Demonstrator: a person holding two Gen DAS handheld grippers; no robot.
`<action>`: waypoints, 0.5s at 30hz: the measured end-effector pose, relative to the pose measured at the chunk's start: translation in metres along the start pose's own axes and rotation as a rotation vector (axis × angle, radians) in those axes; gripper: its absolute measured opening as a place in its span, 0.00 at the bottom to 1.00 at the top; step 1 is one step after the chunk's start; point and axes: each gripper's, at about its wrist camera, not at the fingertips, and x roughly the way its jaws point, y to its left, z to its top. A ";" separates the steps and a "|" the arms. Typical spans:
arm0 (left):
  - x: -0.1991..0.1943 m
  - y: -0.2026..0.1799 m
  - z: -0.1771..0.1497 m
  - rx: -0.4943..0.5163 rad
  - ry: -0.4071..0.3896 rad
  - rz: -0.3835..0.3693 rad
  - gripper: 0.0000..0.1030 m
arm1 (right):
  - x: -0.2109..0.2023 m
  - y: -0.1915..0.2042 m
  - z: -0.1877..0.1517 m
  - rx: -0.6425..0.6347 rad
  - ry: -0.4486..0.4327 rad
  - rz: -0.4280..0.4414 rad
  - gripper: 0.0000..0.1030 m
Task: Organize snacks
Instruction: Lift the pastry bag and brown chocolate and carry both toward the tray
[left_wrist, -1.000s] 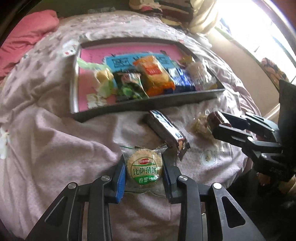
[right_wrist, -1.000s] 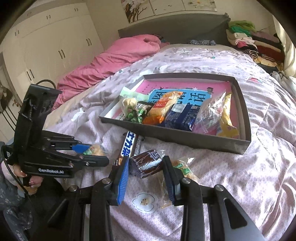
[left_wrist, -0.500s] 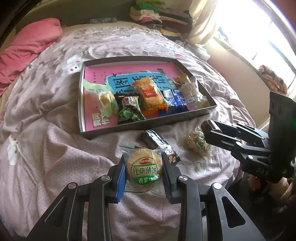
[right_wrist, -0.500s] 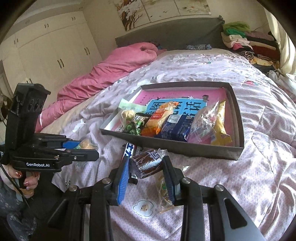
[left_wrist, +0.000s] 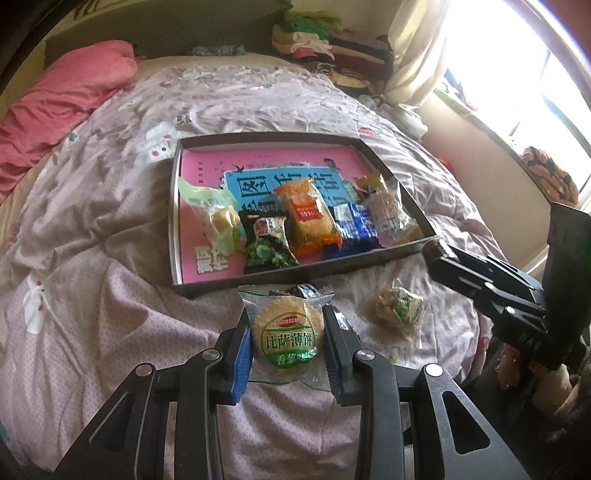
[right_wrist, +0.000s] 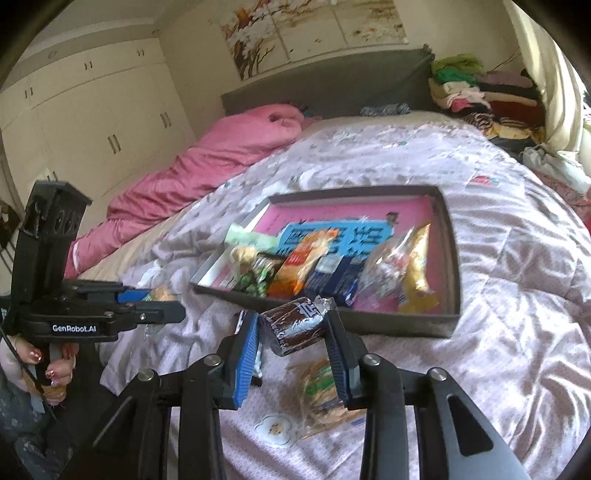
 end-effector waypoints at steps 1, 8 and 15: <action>0.000 0.000 0.001 -0.002 -0.002 0.001 0.34 | -0.002 -0.002 0.002 0.005 -0.012 -0.009 0.35; -0.001 -0.001 0.011 -0.017 -0.027 0.009 0.34 | -0.011 -0.017 0.009 0.032 -0.049 -0.047 0.35; -0.002 0.000 0.022 -0.030 -0.051 0.022 0.34 | -0.017 -0.028 0.015 0.053 -0.079 -0.074 0.35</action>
